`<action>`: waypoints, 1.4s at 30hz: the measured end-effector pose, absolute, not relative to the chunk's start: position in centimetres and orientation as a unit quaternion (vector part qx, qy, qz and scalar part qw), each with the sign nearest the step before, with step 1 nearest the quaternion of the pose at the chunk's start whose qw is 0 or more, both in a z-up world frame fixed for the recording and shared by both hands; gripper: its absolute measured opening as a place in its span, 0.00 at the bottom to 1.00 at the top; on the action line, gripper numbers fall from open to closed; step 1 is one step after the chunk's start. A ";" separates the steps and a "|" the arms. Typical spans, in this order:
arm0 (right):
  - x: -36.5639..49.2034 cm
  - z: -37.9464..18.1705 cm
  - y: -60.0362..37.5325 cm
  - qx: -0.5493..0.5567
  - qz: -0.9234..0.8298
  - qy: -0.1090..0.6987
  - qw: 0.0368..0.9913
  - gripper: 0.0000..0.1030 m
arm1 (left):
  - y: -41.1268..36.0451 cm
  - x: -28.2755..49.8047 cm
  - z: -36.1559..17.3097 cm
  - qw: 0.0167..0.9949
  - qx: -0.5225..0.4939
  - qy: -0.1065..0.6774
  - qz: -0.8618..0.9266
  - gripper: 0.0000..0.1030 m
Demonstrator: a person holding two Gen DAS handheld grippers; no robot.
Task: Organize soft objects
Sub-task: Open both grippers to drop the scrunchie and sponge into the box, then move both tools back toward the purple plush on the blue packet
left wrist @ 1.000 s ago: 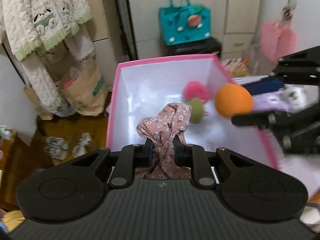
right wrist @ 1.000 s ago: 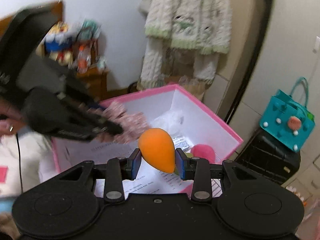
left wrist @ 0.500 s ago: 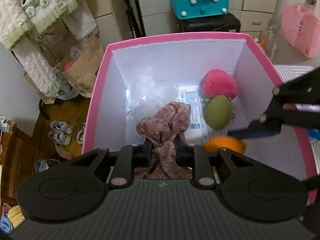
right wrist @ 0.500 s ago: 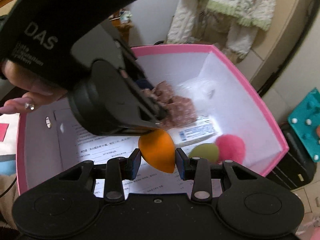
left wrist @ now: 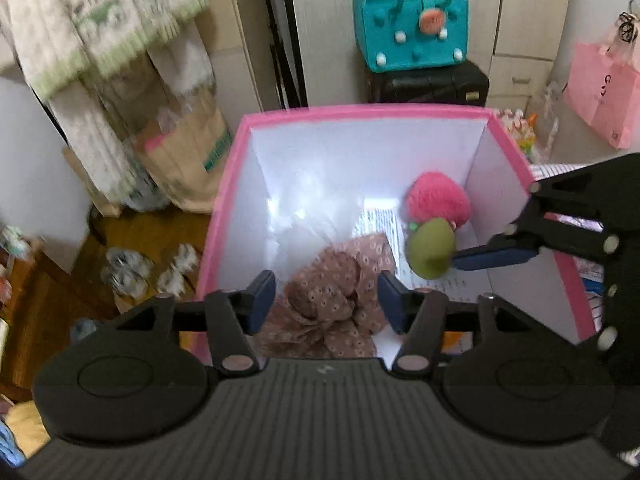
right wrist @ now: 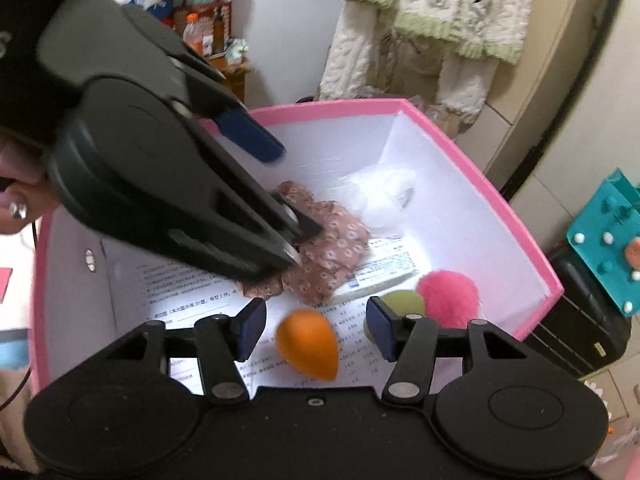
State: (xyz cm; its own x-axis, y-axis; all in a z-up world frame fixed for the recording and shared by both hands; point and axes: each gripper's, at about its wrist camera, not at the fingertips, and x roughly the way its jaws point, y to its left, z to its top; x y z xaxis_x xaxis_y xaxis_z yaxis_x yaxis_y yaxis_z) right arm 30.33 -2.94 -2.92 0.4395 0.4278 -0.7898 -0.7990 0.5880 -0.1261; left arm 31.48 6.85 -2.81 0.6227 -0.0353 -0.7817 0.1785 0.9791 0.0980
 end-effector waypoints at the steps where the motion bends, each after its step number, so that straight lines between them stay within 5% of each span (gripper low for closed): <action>1: 29.9 -2.5 -3.5 -0.242 0.377 0.368 0.815 0.59 | 6.8 31.0 -2.3 0.901 0.091 0.419 -0.058 0.60; 23: 17.7 5.8 -13.2 -0.156 0.320 0.337 0.872 0.63 | 7.2 17.5 8.6 0.912 0.091 0.364 -0.164 0.68; 42: 5.9 3.1 -19.6 -0.128 0.281 0.354 0.883 0.66 | -1.0 5.1 7.6 0.889 0.158 0.358 -0.237 0.69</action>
